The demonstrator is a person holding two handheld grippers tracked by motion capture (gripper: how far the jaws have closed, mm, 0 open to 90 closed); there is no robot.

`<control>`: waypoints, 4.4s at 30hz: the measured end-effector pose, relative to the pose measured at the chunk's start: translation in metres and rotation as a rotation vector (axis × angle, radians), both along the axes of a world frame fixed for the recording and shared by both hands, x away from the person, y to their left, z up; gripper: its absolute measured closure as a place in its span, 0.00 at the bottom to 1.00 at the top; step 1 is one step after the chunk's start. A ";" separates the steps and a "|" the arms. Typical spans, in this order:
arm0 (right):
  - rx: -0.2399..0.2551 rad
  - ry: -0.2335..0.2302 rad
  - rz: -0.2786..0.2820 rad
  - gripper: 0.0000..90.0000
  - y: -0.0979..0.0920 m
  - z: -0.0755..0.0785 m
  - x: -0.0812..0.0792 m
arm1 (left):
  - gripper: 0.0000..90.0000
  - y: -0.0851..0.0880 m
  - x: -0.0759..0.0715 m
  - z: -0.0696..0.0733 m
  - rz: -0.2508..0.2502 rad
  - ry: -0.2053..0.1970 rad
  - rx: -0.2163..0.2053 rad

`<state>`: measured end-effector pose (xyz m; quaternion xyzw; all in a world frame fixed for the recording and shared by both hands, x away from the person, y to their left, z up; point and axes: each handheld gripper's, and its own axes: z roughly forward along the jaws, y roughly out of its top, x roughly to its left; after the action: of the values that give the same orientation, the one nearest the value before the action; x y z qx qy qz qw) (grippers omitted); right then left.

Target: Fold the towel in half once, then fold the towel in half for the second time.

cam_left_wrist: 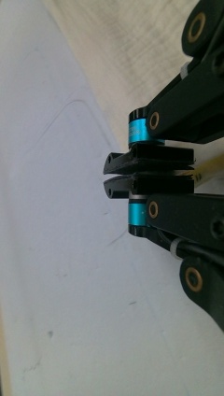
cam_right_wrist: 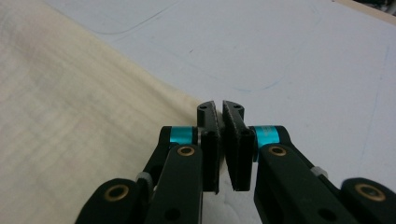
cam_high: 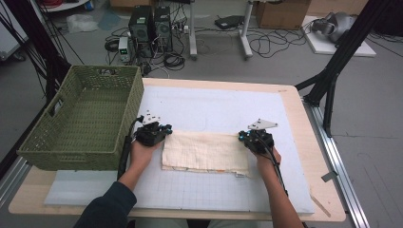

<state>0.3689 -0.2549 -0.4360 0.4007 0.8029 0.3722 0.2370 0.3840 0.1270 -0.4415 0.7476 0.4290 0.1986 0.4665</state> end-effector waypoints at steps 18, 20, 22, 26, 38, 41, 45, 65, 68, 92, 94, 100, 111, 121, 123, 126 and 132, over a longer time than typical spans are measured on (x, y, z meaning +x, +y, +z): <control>0.070 -0.033 0.018 0.68 -0.014 0.009 -0.032 | 0.47 0.009 -0.041 0.009 -0.132 0.111 -0.043; 0.073 -0.036 0.039 0.68 -0.016 0.011 -0.042 | 0.49 0.010 -0.050 0.007 -0.142 0.114 -0.024; 0.069 -0.033 0.052 0.68 -0.016 0.012 -0.049 | 0.50 0.013 -0.059 0.003 -0.138 0.117 -0.030; 0.062 -0.023 0.093 0.69 -0.017 0.011 -0.065 | 0.60 0.019 -0.070 0.001 -0.119 0.123 -0.019; 0.080 0.139 0.124 0.77 -0.023 -0.006 -0.078 | 0.91 0.014 -0.079 -0.006 -0.153 0.147 0.041; 0.056 0.123 0.154 0.94 -0.021 -0.005 -0.079 | 0.96 0.015 -0.081 -0.002 -0.151 0.126 0.030; 0.034 0.094 0.166 0.97 -0.020 -0.001 -0.082 | 0.97 0.018 -0.083 0.003 -0.154 0.104 0.006; 0.027 0.099 0.109 0.74 -0.028 0.005 -0.090 | 0.65 0.025 -0.086 0.006 -0.108 0.098 -0.001; 0.070 0.054 0.068 0.59 -0.033 0.010 -0.088 | 0.54 0.027 -0.079 0.011 -0.099 0.060 -0.036; 0.146 -0.093 -0.071 0.13 -0.051 0.022 -0.074 | 0.20 0.035 -0.062 0.030 -0.098 -0.118 -0.176; 0.141 -0.082 -0.067 0.13 -0.052 0.021 -0.074 | 0.20 0.035 -0.062 0.030 -0.100 -0.117 -0.174; 0.134 -0.076 -0.056 0.13 -0.052 0.019 -0.074 | 0.20 0.032 -0.062 0.029 -0.113 -0.117 -0.174; 0.125 -0.066 -0.048 0.13 -0.049 0.018 -0.071 | 0.20 0.033 -0.055 0.027 -0.115 -0.089 -0.189; 0.130 -0.062 -0.027 0.13 -0.048 0.018 -0.074 | 0.20 0.019 -0.046 0.040 -0.144 -0.106 -0.187; 0.134 -0.067 -0.026 0.13 -0.049 0.018 -0.075 | 0.21 0.012 -0.041 0.042 -0.144 -0.114 -0.178; 0.135 -0.067 -0.025 0.13 -0.050 0.018 -0.075 | 0.23 0.004 -0.032 0.043 -0.126 -0.092 -0.188; 0.142 -0.067 -0.028 0.13 -0.052 0.018 -0.075 | 0.26 -0.006 -0.010 0.033 -0.104 -0.019 -0.122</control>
<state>0.2940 -0.3069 -0.4175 0.4150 0.7605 0.4380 0.2398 0.3741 0.1211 -0.4085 0.7370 0.3966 0.1546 0.5250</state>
